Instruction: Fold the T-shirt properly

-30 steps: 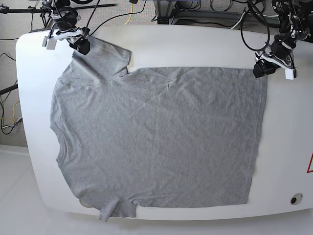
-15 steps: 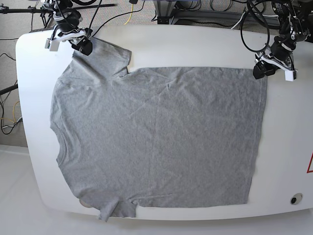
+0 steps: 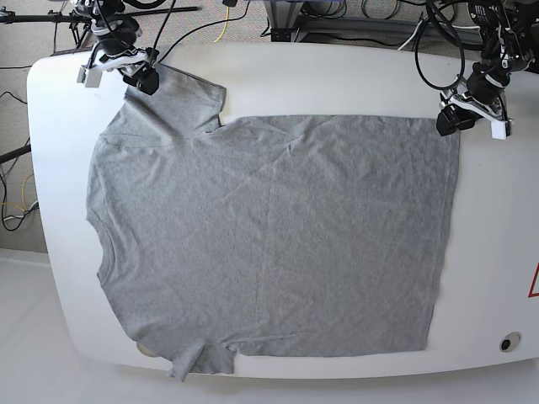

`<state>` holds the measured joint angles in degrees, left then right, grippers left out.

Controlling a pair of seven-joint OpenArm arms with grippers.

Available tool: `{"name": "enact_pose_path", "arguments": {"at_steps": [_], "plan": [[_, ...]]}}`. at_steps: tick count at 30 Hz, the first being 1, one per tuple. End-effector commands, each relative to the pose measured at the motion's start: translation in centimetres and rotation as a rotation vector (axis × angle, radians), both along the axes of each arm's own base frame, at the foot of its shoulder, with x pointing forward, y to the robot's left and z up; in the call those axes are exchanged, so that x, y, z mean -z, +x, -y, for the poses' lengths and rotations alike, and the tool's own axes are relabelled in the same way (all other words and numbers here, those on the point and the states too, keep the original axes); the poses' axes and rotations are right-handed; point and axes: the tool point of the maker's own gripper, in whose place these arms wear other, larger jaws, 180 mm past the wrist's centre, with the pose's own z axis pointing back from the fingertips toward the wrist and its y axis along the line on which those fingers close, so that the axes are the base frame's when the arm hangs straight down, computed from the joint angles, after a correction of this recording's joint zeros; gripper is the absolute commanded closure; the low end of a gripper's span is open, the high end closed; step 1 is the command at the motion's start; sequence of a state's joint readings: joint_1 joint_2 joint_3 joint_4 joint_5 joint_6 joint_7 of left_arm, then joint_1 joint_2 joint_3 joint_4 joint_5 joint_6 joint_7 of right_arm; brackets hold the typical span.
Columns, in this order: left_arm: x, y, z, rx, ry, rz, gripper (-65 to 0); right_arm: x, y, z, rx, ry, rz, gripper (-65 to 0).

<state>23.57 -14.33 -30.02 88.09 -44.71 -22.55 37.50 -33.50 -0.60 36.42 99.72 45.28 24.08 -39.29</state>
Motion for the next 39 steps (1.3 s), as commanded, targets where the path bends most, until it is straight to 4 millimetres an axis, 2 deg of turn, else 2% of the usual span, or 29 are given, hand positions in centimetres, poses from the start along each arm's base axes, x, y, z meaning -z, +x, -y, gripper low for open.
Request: {"name": "enact_pose_path", "arguments": {"at_steps": [1,10,28,39], "plan": [[-1.0,0.8,-0.4,0.000,0.005,0.044,-31.5,-0.5,0.0,0.3,-0.002,-0.009,0.014,-29.4],[-0.9,0.6,-0.6,-0.008,0.008,0.035,-31.5,-0.7,0.4,0.1,-0.004,0.006,0.023,-29.3],[-2.2,1.3,-0.6,0.003,0.032,0.073,-30.9,-1.1,1.6,0.0,0.000,0.013,0.055,-29.4],[-1.5,1.3,-0.8,-0.007,0.021,0.059,-31.7,-0.9,1.0,0.0,-0.008,0.001,0.039,-29.3]]}}
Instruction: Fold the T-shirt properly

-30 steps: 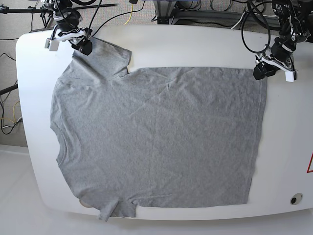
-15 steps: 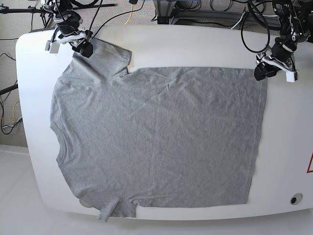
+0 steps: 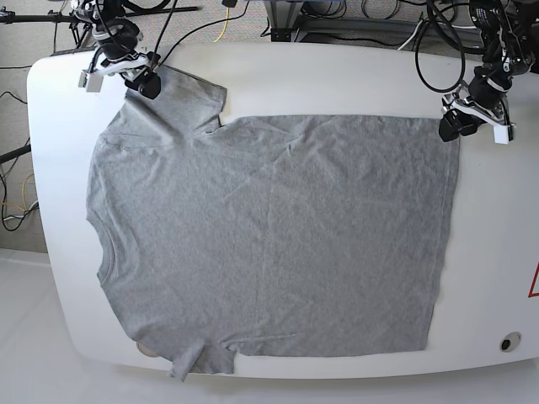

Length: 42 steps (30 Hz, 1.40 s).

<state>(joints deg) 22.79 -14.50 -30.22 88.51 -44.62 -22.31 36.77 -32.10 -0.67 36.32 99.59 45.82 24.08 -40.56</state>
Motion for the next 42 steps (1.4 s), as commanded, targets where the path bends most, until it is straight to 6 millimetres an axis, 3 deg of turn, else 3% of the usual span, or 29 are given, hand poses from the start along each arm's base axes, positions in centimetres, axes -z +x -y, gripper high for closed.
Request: {"name": "enact_pose_path", "arguments": {"at_steps": [1,11,27,42], "plan": [[-0.6,0.3,-0.4,0.003,0.009,0.024,-31.8,-0.8,0.2,0.4,0.000,-0.020,0.028,-29.3],[-0.7,0.4,-0.4,0.000,0.008,0.024,-32.1,-0.7,0.0,0.3,-0.006,-0.019,0.020,-29.1],[-1.6,-0.3,-2.5,-0.049,0.044,0.037,-31.8,-1.0,0.4,0.4,-0.003,-0.028,0.029,-28.9],[-2.1,0.0,-2.3,-0.042,0.049,0.051,-31.7,-1.1,0.4,0.6,-0.004,-0.041,0.028,-29.3]]}}
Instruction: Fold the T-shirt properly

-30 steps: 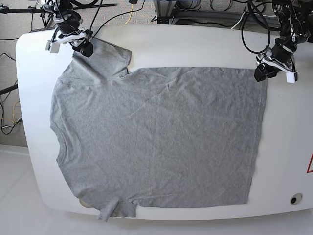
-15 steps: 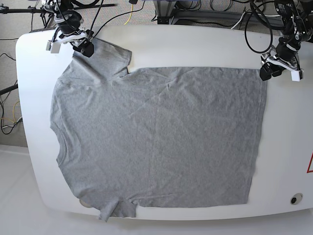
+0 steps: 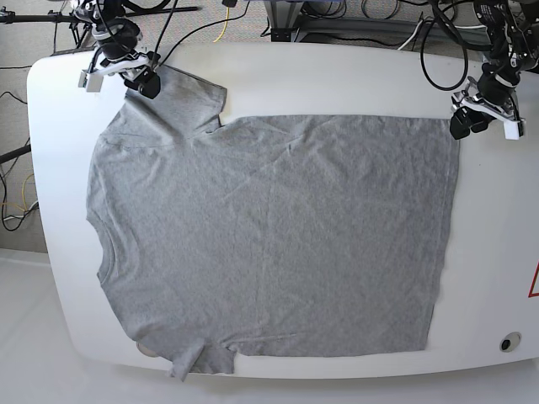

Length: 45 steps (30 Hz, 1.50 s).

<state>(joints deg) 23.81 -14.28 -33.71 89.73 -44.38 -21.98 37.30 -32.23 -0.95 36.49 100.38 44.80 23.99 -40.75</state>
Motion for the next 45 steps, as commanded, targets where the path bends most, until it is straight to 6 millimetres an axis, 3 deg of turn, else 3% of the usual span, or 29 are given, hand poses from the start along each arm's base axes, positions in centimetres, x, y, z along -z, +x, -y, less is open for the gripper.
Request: {"name": "enact_pose_path", "arguments": {"at_steps": [1,17,45], "plan": [[-1.3,0.7,-0.4,0.005,0.020,0.047,-31.7,-1.0,0.4,0.6,0.000,-0.026,0.034,-29.3],[0.0,0.6,-0.2,0.008,-0.001,0.014,-30.2,-0.8,0.1,0.4,-0.002,-0.019,0.025,-29.2],[-0.5,1.2,0.2,0.016,0.001,0.031,-31.2,-0.5,-0.1,0.3,-0.010,-0.025,0.014,-29.4]]}}
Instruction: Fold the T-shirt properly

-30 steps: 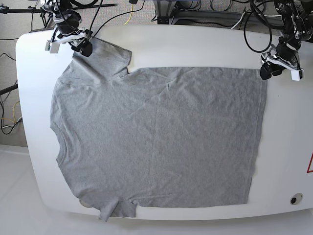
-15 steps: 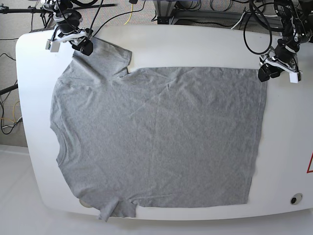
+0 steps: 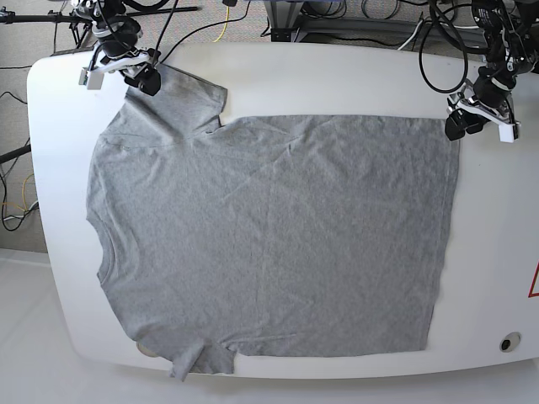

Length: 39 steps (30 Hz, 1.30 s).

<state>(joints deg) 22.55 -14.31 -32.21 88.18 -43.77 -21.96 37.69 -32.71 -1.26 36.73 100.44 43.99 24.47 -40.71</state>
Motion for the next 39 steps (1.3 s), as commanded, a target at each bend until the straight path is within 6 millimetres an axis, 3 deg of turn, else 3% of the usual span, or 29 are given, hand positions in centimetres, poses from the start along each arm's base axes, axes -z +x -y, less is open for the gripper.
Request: {"name": "enact_pose_path", "arguments": {"at_steps": [1,39], "plan": [[-1.29,0.79,-0.42,0.000,0.014,0.050,-31.2,-0.61,0.33,0.34,-0.005,-0.014,0.024,-29.4],[-0.36,0.40,-0.24,0.001,0.004,0.013,-31.5,-0.60,0.23,0.26,-0.005,-0.008,0.021,-29.5]]}}
